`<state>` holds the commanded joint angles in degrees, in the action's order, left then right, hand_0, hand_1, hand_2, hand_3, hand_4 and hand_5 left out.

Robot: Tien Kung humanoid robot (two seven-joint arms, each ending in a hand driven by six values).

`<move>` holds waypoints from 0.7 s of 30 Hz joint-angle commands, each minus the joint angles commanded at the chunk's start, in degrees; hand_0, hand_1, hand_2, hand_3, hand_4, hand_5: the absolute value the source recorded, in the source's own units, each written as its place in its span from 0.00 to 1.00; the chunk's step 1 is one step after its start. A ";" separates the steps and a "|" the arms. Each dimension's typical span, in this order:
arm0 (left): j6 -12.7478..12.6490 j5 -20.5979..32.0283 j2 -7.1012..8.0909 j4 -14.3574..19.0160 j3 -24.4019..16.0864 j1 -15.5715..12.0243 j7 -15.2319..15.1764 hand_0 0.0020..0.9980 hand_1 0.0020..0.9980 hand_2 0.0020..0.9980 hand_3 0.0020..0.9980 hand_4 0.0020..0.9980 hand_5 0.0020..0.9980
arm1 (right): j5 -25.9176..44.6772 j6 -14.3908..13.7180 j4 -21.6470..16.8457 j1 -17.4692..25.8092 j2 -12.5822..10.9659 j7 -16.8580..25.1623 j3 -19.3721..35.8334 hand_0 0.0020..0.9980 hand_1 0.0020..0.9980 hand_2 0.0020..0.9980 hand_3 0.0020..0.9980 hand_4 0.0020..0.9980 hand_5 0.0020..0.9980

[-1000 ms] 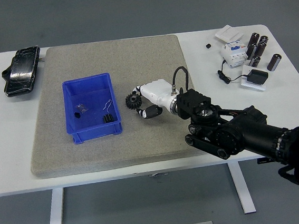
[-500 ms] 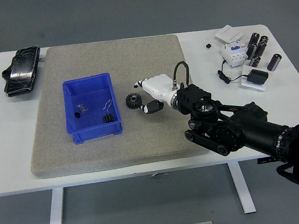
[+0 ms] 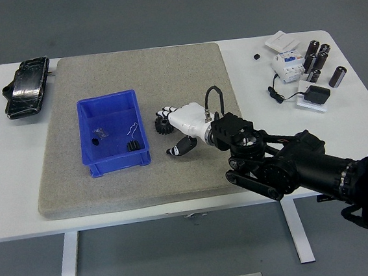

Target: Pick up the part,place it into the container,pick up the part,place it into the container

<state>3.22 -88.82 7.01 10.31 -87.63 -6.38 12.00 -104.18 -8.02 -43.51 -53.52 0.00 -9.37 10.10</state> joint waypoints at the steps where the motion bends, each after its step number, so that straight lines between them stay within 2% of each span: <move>1: 0.00 0.00 -0.01 0.00 0.01 0.01 -0.01 0.67 0.65 0.64 0.56 0.70 0.54 | -0.36 0.06 -0.13 0.02 0.00 -0.17 -0.16 0.55 0.70 1.00 0.94 0.78 0.47; 12: -0.04 0.22 -0.05 0.00 0.13 0.00 -0.05 0.67 0.65 0.64 0.56 0.70 0.54 | -3.81 0.91 -0.40 0.02 0.00 -2.56 -0.13 0.55 0.69 1.00 0.90 0.77 0.48; 13: -0.05 0.25 -0.05 0.00 0.13 -0.01 -0.05 0.67 0.65 0.64 0.56 0.70 0.54 | -3.94 0.97 -0.37 0.02 0.00 -2.66 -0.09 0.55 0.69 0.94 0.74 0.76 0.49; 18: -0.08 0.40 -0.16 0.00 0.19 -0.17 -0.09 0.67 0.65 0.64 0.56 0.70 0.54 | -4.95 0.83 -0.88 0.25 0.00 -2.85 1.94 0.55 0.69 0.94 0.74 0.76 0.49; 19: -0.09 0.49 -0.21 0.00 0.23 -0.27 -0.08 0.67 0.65 0.64 0.56 0.70 0.54 | -5.02 0.68 -1.36 0.47 0.00 -2.73 3.14 0.55 0.69 0.92 0.70 0.75 0.49; 21: -0.11 0.60 -0.28 0.00 0.28 -0.43 -0.06 0.67 0.65 0.64 0.56 0.70 0.54 | -5.20 0.38 -2.17 0.85 0.00 -2.50 5.21 0.55 0.69 0.92 0.70 0.75 0.49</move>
<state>3.11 -88.22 6.73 10.31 -87.36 -6.81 11.94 -109.38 -7.64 -45.68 -52.67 0.00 -11.86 15.31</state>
